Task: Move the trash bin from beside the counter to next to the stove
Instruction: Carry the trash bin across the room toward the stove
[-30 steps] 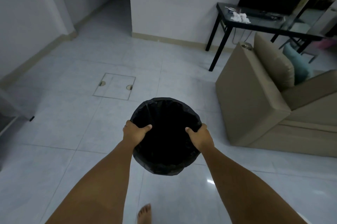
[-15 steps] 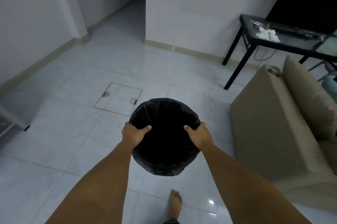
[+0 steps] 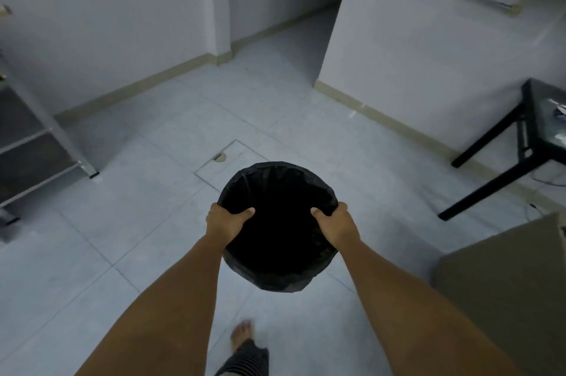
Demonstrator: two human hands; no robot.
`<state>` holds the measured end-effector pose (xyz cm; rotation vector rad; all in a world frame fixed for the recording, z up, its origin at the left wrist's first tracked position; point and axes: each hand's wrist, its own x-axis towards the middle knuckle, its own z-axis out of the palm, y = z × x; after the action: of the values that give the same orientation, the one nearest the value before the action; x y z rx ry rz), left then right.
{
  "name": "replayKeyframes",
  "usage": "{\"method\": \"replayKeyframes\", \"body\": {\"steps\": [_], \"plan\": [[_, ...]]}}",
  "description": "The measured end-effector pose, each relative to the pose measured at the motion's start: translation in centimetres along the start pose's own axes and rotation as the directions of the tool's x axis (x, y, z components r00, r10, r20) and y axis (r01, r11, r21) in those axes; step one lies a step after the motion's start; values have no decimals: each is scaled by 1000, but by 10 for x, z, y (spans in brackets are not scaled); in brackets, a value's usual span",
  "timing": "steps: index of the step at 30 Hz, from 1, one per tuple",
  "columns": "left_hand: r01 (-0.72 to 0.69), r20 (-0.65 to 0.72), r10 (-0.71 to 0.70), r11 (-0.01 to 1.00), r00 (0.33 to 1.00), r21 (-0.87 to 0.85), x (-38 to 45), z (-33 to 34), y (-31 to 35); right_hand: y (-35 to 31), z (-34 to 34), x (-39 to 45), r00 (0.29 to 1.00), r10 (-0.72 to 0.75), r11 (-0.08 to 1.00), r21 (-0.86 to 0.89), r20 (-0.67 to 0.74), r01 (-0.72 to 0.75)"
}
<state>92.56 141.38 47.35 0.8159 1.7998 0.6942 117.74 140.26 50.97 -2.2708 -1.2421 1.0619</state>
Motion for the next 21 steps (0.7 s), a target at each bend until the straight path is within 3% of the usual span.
{"method": "replayKeyframes", "body": {"steps": [14,21], "plan": [[79,-257,-129,977,958,-199,132,-55,72,-179,55,167,950,-220,966,-86,224,244],[98,-305,-207,936,930,-338,188,-78,102,-264,80,235,889,-291,922,-146,353,360]]}}
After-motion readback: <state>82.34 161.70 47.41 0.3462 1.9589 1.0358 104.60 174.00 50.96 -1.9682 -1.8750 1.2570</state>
